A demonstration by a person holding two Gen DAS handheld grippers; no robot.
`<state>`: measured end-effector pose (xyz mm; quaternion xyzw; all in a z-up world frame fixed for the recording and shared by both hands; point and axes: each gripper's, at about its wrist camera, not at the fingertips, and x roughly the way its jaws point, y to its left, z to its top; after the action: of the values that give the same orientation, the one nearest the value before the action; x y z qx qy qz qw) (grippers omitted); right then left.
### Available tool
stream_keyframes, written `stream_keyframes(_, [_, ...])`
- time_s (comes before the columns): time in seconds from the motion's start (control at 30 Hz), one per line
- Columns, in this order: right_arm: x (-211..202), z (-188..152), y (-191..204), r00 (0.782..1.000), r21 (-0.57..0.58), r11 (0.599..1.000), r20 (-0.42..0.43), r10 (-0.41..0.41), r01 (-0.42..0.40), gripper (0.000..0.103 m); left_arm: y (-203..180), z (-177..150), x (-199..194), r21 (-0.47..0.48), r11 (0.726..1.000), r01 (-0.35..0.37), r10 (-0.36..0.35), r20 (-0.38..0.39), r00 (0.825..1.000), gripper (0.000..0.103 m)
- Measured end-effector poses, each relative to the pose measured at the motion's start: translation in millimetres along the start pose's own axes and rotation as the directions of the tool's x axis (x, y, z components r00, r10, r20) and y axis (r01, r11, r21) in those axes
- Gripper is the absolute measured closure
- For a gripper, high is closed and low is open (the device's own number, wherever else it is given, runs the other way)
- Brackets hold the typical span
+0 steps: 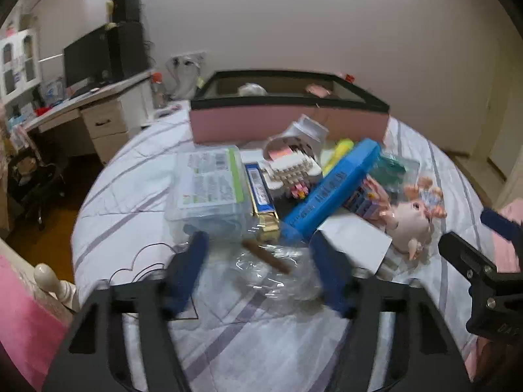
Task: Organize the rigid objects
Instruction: 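Grasp the clear plastic bottle with the left tool while the right tool grasps the pig doll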
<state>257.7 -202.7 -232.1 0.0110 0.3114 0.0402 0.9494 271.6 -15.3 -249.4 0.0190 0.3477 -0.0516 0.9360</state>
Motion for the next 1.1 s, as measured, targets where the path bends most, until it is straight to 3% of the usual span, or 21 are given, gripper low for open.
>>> stream_keyframes(0.33, [18.1,10.3,13.6,0.997,-0.027,0.999,-0.072,0.02,-0.022,0.0,9.0,-4.4,-15.9,0.042,0.997,0.061,-0.061,0.001,0.998,0.055])
stream_keyframes(0.6, [47.8,21.2,23.4,0.986,-0.043,0.999,-0.163,0.019,-0.026,0.0,22.6,-9.7,-19.3,0.02,0.992,0.124,-0.124,0.001,0.992,0.051])
stream_keyframes(0.67, [52.4,22.7,20.0,0.981,-0.022,0.999,-0.187,0.045,-0.05,0.0,25.2,-10.5,-18.4,0.009,0.991,0.133,-0.133,0.005,0.991,0.046])
stream_keyframes(0.73, [55.3,23.4,16.8,0.977,-0.007,0.997,-0.2,0.074,-0.077,0.003,27.5,-11.8,-18.5,0.0,0.991,0.137,-0.137,0.009,0.99,0.043])
stream_keyframes(0.87, [56.5,24.7,20.8,0.975,-0.029,0.995,-0.204,0.084,-0.091,0.023,32.1,-13.2,-16.2,-0.03,0.987,0.157,-0.156,0.013,0.988,0.039])
stream_keyframes(0.93, [56.7,25.1,22.3,0.975,-0.037,0.995,-0.205,0.081,-0.09,0.023,31.7,-13.5,-15.9,-0.025,0.987,0.157,-0.157,0.014,0.987,0.039])
stream_keyframes(1.1, [52.3,23.6,16.9,0.976,-0.018,0.994,-0.195,0.098,-0.104,0.024,28.6,-14.2,-16.9,-0.027,0.983,0.18,-0.18,0.024,0.983,0.051])
